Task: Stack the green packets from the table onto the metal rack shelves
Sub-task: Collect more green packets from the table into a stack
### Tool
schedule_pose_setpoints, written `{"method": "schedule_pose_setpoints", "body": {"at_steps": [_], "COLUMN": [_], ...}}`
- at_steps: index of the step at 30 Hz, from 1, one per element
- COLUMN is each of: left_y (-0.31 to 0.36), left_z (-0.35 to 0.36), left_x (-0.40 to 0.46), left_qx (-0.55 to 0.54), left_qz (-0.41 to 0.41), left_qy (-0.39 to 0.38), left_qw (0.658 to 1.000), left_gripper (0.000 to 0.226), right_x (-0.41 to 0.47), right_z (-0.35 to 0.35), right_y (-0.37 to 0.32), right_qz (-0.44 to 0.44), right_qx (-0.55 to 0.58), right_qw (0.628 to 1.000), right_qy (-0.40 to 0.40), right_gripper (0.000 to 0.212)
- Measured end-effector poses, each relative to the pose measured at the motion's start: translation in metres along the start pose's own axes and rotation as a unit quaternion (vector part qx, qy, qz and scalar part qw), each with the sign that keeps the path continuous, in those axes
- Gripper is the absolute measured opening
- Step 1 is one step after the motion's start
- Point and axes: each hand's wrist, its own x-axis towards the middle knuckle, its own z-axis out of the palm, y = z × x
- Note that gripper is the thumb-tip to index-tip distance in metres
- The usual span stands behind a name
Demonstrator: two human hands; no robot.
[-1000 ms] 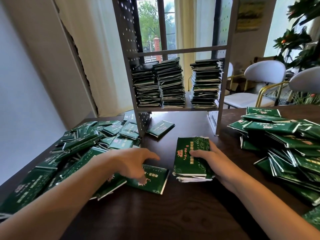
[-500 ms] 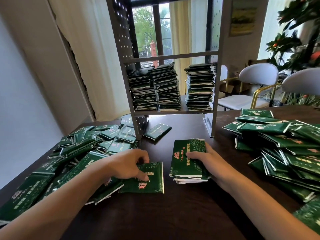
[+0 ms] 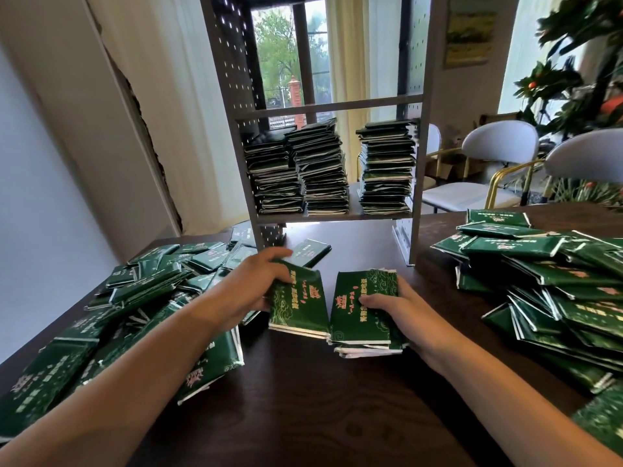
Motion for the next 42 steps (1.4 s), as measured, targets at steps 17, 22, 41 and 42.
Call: {"method": "schedule_pose_setpoints", "body": {"at_steps": [17,22,41,42], "left_y": [-0.009,-0.018,-0.019,-0.021], "left_z": [0.009,0.009,0.045,0.047], "left_x": [0.006,-0.001,-0.014,-0.013], "left_qx": [-0.207,-0.049,0.104,0.126], "left_qz": [-0.088,-0.132,-0.037,-0.025], "left_qy": [-0.032,-0.114,-0.067,-0.053], "left_qw": [0.974,0.983,0.992,0.990], "left_gripper": [0.043,0.036,0.012,0.013], "right_x": [-0.004,-0.008,0.000,-0.001], "right_z": [0.001,0.000,0.001,0.002], "right_y": [-0.003,-0.009,-0.003,-0.004], "right_qz": [-0.040,-0.041,0.007,0.002], "right_qx": [-0.023,0.004,0.086,0.074], "right_qw": [0.999,0.999,0.996,0.997], "right_qy": [-0.006,-0.024,0.011,0.005], "right_gripper": [0.032,0.026,0.044,0.045]}}
